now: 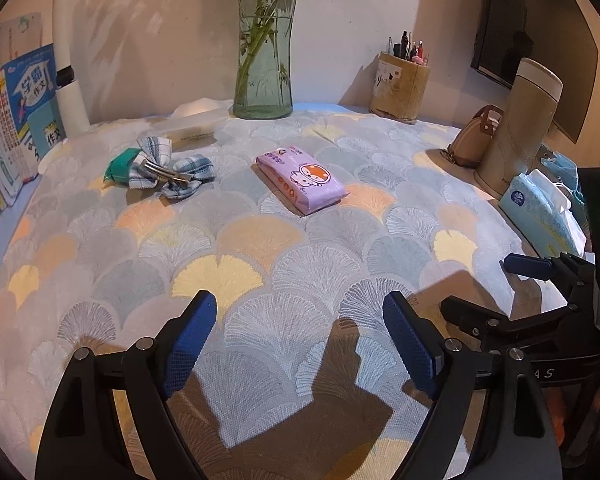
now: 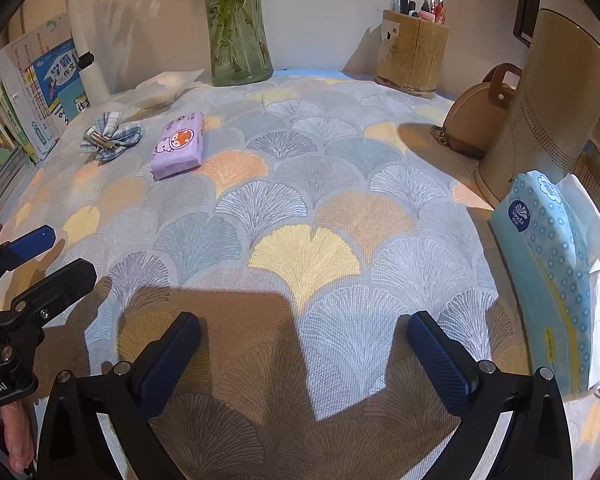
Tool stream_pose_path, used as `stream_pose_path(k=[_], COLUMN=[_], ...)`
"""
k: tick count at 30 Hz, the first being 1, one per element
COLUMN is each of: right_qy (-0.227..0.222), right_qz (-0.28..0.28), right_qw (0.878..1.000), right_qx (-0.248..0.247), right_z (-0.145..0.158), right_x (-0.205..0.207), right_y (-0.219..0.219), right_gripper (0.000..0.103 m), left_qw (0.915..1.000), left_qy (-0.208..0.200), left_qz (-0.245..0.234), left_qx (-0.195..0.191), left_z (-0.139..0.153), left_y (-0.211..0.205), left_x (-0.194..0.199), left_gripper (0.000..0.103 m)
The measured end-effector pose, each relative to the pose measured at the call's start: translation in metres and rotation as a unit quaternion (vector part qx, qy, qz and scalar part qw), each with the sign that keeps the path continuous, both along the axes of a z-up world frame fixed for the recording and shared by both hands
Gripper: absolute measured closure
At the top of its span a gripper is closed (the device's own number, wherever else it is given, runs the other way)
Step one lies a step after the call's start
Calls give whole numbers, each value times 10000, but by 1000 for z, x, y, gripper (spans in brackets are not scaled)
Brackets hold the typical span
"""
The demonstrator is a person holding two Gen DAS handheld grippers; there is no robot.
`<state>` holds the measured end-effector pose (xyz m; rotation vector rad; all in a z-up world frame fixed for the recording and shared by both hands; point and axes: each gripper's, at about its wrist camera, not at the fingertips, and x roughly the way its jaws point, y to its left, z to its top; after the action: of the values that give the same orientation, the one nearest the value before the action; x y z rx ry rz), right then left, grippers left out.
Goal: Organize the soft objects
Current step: 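Move both open tools back over the desk, then grasp the plaid bow with the left gripper while the right grasps the pink wipes pack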
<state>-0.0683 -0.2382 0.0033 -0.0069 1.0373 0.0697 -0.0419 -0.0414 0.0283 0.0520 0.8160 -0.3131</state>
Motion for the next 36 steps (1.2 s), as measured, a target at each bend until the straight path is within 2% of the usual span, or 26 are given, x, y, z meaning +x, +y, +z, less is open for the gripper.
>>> stream_pose_path(k=[4, 16, 23, 26, 31, 34, 36], right_qy=[-8, -13, 24, 115, 257, 657, 775], right_qz=[-1, 4, 34, 166, 421, 509, 685], right_qw=[10000, 10000, 10000, 9998, 9988, 9965, 9940], right_qx=[-6, -6, 10, 83, 62, 48, 345], right_z=[0, -1, -2, -2, -2, 1, 11], right_x=[0, -1, 0, 0, -4, 5, 16], right_y=[0, 1, 0, -3, -2, 2, 10], right_gripper=[0, 0, 0, 0, 0, 0, 1], left_qw=[9999, 10000, 9997, 9992, 9981, 9984, 9971], left_qy=[93, 15, -5, 297, 302, 217, 354], left_qz=[-19, -11, 210, 235, 479, 514, 527], left_qx=[59, 87, 156, 111, 249, -70, -428], left_z=[-3, -1, 2, 1, 12, 32, 40], left_y=[-2, -2, 4, 23, 73, 105, 119], left_x=[2, 1, 2, 3, 10, 27, 49], left_gripper=[19, 19, 19, 19, 19, 19, 19])
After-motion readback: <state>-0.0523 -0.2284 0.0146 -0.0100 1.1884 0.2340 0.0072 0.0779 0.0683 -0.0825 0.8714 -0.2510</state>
